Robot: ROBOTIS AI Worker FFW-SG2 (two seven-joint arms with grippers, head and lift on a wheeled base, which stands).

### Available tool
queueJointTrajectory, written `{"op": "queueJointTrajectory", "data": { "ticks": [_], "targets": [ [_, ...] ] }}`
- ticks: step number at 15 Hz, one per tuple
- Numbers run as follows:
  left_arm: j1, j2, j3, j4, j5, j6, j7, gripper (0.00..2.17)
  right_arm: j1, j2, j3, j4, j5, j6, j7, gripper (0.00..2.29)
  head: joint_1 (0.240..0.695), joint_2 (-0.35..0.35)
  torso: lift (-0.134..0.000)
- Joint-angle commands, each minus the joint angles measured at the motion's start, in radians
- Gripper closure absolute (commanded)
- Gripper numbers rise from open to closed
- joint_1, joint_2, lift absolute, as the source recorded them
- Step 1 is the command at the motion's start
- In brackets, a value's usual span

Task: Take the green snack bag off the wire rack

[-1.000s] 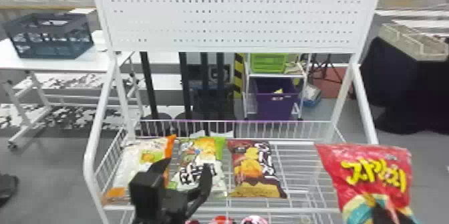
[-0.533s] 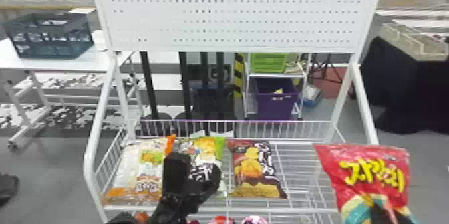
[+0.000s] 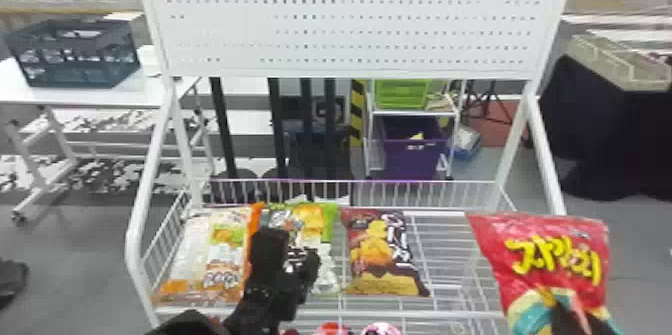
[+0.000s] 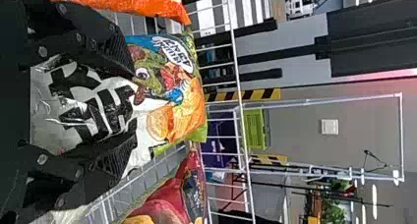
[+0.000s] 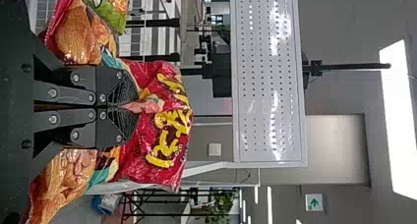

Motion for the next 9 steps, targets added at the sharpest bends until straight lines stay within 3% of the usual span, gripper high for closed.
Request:
{"op": "queueJointTrajectory", "data": {
  "ticks": [1, 6, 9],
  "targets": [
    [0.009, 0.002, 0.007, -0.015, 0.001, 0.007, -0.011, 1.69, -0.002, 0.000, 0.000, -0.001, 0.000, 0.000, 0.001, 2.23, 0.499, 0.000, 0.000],
    [0.061, 0.017, 0.035, -0.101, -0.003, 0.001, -0.012, 1.71, -0.008, 0.000, 0.000, 0.000, 0.000, 0.000, 0.000, 2.23, 0.499, 0.000, 0.000],
    [0.132, 0.056, 0.073, -0.233, -0.022, -0.039, 0.032, 1.71, -0.011, 0.002, 0.002, 0.000, 0.000, 0.000, 0.001, 2.23, 0.499, 0.000, 0.000]
  ]
}}
